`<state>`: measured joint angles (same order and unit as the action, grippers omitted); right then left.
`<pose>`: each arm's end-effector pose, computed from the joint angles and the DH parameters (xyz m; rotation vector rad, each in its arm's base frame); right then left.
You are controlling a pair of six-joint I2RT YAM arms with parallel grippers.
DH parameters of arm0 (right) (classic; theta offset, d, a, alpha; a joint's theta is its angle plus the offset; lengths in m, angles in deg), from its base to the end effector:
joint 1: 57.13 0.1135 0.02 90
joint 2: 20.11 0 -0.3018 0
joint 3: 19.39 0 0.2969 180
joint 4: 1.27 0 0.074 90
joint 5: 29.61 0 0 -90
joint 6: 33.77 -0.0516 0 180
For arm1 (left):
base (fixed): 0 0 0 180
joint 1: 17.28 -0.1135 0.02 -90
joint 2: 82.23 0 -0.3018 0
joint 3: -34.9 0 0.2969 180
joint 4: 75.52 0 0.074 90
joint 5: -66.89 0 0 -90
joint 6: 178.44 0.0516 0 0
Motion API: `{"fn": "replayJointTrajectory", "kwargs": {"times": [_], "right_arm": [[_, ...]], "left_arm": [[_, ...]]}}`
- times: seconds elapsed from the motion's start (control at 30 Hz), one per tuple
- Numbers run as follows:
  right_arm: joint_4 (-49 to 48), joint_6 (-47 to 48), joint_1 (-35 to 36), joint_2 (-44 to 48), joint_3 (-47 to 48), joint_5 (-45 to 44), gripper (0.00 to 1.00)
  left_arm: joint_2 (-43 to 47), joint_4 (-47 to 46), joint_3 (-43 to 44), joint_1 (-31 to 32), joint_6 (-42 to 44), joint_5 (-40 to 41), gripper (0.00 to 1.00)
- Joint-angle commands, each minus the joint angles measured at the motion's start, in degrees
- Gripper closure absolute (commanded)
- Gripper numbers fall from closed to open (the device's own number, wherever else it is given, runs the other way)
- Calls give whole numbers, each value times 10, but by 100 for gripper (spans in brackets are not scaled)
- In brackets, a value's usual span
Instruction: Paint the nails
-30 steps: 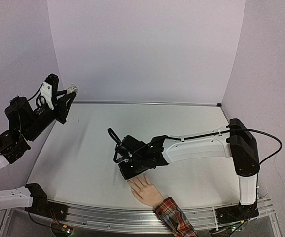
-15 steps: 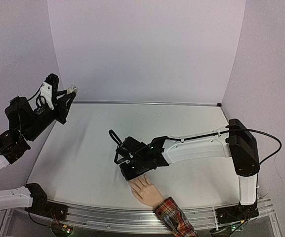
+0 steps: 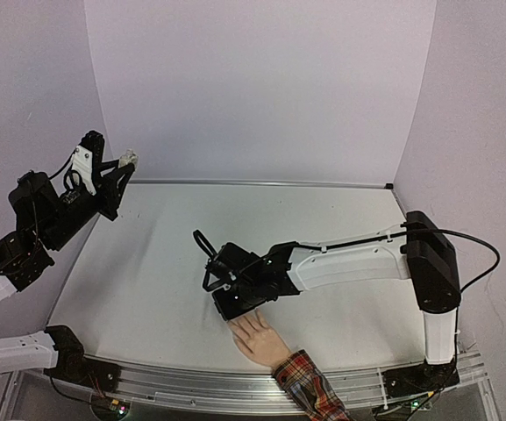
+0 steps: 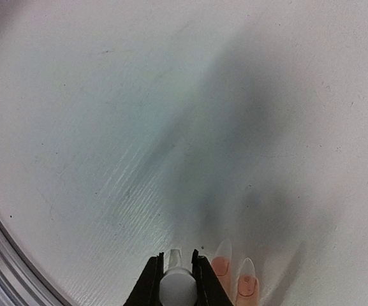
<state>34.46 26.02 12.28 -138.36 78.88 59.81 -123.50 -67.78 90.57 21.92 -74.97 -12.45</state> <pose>0.1808 0.4797 0.1741 -0.8950 2.5260 0.6228 0.1646 -0.1219 0.4009 0.5080 1.3695 -0.2313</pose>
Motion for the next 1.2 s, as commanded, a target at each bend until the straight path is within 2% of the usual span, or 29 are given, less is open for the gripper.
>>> {"fn": "replayJointTrajectory", "kwargs": {"times": [0.0, 1.17], "right_arm": [[4, 0, -2, -19, 23, -7, 100], [11, 12, -10, -47, 58, 1, 100]], "left_arm": [[8, -9, 2, -3, -5, -1, 100], [10, -8, 2, -3, -1, 5, 100]]}}
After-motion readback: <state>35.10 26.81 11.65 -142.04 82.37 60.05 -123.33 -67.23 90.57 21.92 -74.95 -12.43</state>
